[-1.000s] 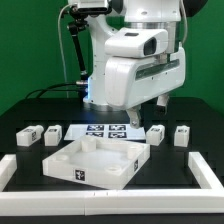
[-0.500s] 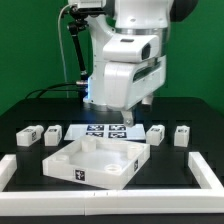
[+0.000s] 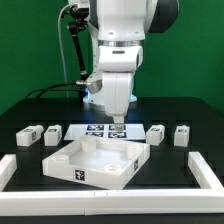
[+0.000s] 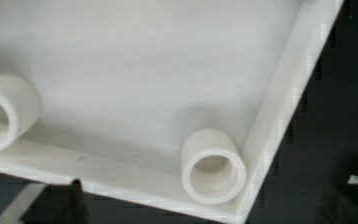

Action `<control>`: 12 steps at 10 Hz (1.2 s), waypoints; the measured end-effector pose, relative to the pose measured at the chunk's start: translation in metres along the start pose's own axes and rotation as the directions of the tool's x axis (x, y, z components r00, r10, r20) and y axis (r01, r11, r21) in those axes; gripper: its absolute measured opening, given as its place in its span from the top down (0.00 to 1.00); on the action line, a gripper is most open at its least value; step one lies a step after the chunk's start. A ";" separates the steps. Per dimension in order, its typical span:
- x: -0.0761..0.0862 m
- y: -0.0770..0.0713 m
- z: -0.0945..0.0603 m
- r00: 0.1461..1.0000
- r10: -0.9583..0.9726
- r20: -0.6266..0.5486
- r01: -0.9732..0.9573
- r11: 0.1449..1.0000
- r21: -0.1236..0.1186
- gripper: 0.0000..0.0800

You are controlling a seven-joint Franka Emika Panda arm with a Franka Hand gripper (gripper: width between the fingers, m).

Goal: Assemble square table

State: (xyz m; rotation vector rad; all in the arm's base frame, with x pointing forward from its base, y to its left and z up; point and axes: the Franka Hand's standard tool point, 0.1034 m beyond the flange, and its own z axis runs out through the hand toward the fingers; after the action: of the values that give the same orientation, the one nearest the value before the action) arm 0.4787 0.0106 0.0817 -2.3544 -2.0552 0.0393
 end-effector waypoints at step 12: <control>-0.027 -0.041 0.068 0.984 0.180 0.006 -0.180 0.980 0.088 0.90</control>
Offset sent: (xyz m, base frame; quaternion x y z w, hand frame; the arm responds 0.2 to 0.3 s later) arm -0.0466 -0.0278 -0.0489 0.0441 0.0198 0.0818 0.9955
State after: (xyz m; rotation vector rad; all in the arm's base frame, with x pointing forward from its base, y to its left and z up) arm 0.4324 -0.0112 0.0149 -2.4762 -1.7930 0.1266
